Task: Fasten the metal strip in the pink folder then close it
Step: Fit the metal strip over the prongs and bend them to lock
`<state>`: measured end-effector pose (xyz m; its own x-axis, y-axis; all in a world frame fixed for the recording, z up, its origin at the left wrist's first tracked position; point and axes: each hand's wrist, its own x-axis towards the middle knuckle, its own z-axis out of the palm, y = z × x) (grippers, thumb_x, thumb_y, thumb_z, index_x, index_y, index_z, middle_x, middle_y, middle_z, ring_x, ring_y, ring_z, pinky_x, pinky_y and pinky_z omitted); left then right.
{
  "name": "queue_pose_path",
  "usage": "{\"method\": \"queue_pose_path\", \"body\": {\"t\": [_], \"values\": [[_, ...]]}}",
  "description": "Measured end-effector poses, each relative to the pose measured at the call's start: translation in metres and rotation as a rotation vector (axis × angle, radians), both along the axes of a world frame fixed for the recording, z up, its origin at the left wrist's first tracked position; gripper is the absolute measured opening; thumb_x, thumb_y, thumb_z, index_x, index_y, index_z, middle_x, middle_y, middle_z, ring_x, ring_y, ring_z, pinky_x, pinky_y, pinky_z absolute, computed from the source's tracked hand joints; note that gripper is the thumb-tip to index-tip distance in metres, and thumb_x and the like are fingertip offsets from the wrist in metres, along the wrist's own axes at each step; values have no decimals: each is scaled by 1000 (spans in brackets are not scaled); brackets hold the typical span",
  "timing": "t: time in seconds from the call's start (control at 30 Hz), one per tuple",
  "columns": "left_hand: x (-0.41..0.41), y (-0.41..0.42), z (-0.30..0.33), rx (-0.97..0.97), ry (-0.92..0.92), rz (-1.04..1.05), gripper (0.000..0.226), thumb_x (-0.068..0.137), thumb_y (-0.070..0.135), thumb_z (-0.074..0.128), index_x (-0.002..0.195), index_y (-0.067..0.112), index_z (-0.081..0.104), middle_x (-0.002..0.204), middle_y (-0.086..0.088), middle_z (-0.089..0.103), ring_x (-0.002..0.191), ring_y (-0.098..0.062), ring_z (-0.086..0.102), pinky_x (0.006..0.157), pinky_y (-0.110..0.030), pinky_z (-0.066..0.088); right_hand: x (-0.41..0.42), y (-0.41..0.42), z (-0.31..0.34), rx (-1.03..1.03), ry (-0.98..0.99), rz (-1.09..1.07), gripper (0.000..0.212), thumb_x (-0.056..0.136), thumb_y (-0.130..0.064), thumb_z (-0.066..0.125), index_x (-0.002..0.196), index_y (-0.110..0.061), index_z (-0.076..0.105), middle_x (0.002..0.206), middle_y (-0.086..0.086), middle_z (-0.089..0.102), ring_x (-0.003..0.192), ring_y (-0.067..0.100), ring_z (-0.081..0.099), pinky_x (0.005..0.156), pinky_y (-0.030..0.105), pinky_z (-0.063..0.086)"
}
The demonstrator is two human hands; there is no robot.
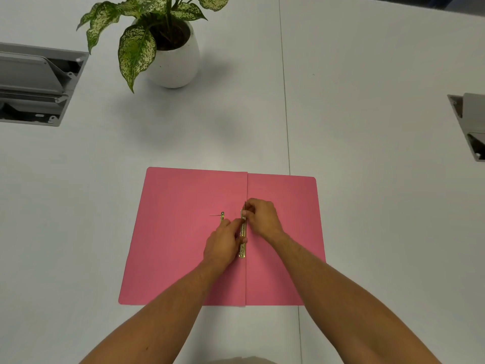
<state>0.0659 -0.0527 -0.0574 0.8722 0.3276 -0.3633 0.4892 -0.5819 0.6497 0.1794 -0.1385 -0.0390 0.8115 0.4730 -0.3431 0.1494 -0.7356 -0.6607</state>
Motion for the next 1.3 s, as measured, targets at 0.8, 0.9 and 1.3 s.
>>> {"method": "queue_pose_path", "body": {"t": [0.8,0.9,1.3], "values": [[6,7,8,213,83,-183,31,90,43,56,114,24,55,100,-5,55,90,-27,58,62,-36,39,12,11,-8,-77,-16,-48,14,76,-2,71,74,-13,65,72,2,68,65,14,59,61,23,47],[6,7,7,213,87,-186,32,89,44,56,114,23,55,101,-5,55,91,-28,58,64,-38,44,11,10,-7,-66,12,-112,15,75,-1,73,71,-14,65,64,-5,62,59,10,56,56,18,42],[6,8,3,200,84,-174,31,88,46,56,111,25,55,98,-3,55,87,-25,58,61,-35,38,6,9,-6,-40,36,-124,9,80,-2,69,80,-11,66,73,0,64,67,14,59,67,31,54]]}}
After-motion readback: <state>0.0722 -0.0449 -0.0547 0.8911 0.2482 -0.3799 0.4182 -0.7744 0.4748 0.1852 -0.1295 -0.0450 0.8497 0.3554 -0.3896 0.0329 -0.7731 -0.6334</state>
